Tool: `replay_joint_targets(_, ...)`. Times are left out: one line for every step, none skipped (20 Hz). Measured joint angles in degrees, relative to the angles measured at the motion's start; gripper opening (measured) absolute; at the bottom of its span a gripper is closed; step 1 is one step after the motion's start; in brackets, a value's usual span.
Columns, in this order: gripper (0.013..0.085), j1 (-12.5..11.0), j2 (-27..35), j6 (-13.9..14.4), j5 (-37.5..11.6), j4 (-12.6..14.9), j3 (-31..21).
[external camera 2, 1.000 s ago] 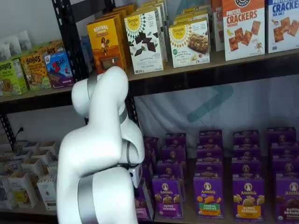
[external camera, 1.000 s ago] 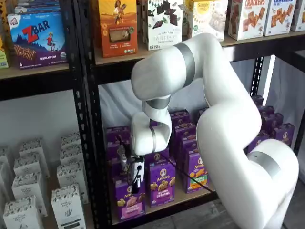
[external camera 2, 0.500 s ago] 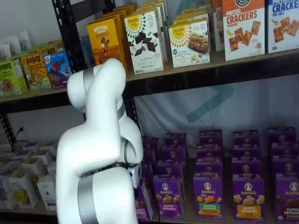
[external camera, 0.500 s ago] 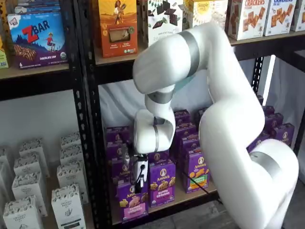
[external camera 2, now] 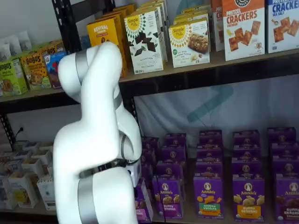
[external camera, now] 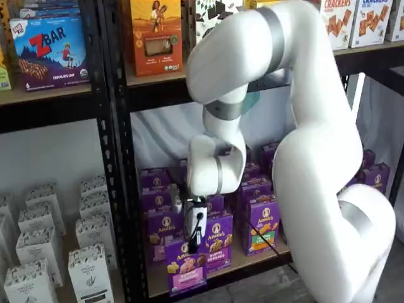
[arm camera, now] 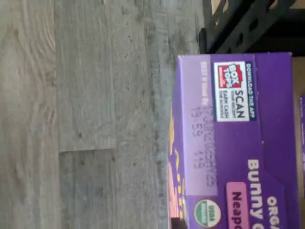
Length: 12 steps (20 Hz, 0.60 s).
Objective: Pick up the purple box with a pink patch in the middle, on the bottom shelf, the first box from the left
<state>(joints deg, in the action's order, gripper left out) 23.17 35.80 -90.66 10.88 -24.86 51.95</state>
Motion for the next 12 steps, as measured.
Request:
replay_joint_targets(0.033,-0.05,-1.79,-0.59,0.18,-0.59,-1.75)
replay_joint_targets(0.033,-0.16,-3.25,-0.6,0.35,-0.51,-3.14)
replay_joint_targets(0.033,-0.3,-4.51,-0.53,0.66,-0.31,-4.24)
replay_joint_targets(0.033,-0.45,-5.97,-0.47,0.96,-0.13,-5.52)
replay_joint_targets(0.033,-0.64,-7.66,-0.13,1.38,0.39,-6.97)
replay_joint_targets(0.033,-0.82,-9.31,0.53,1.56,1.22,-8.45)
replay_joint_targets(0.033,-1.01,-10.79,1.52,1.63,2.41,-9.82)
replay_joint_targets(0.033,-1.21,-12.35,2.56,1.7,3.68,-11.23)
replay_joint_targets(0.033,-1.47,-14.05,3.64,1.82,5.04,-12.75)
replay_joint_targets(0.033,-1.67,-15.35,4.36,1.91,5.99,-13.86)
replay_joint_targets(0.033,-1.96,-17.16,5.12,2.04,7.05,-15.42)
replay_joint_targets(0.033,-2.24,-18.69,5.78,2.16,8.0,-16.72)
